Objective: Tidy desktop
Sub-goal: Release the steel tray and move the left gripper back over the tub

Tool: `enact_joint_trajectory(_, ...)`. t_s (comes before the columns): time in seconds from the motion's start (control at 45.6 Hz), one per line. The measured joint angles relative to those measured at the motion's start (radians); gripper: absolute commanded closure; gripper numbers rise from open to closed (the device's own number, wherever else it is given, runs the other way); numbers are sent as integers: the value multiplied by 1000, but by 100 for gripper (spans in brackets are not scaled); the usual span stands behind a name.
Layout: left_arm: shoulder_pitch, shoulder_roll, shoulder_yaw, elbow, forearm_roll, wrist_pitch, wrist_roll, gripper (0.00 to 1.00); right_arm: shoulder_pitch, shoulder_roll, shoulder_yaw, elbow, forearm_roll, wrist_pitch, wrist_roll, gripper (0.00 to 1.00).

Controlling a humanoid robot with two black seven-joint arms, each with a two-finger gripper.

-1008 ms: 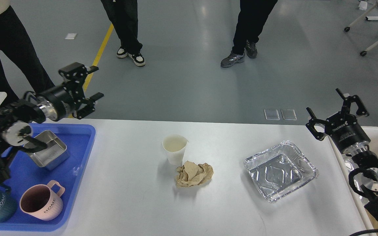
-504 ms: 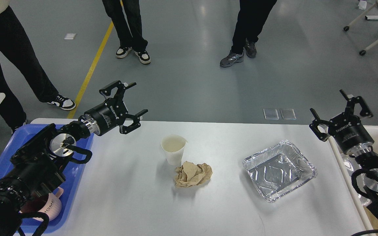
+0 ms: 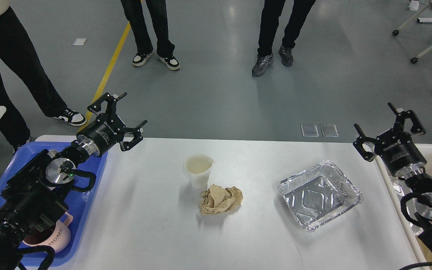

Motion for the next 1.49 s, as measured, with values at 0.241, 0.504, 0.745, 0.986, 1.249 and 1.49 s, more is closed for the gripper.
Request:
enact_joint_trajectory(0.241, 2, -4, 3, 1, 1, 1, 1, 4, 6, 2, -5, 0, 0, -2, 0, 0)
enact_joint_trajectory(0.504, 6, -3, 2, 1, 1, -1, -31, 4, 37, -131, -120, 110, -216, -22, -46, 0)
enact_joint_trajectory(0.745, 8, -25, 14, 0, 3, -2, -67, 4, 69, -575, -252, 659, -648, -73, -207, 0)
enact_joint_trajectory(0.986, 18, -43, 17, -2, 3, -11, -99, 4, 62, -1012, -315, 1087, -796, -3, -244, 0)
enact_joint_trajectory(1.249, 25, -44, 17, -3, 3, -51, -107, 4, 43, -1269, -315, 1198, -799, 16, -231, 0)
enact_joint_trajectory(1.49, 36, -41, 17, -3, 3, -66, -108, 4, 38, -1280, -340, 1200, -799, -23, -230, 0)
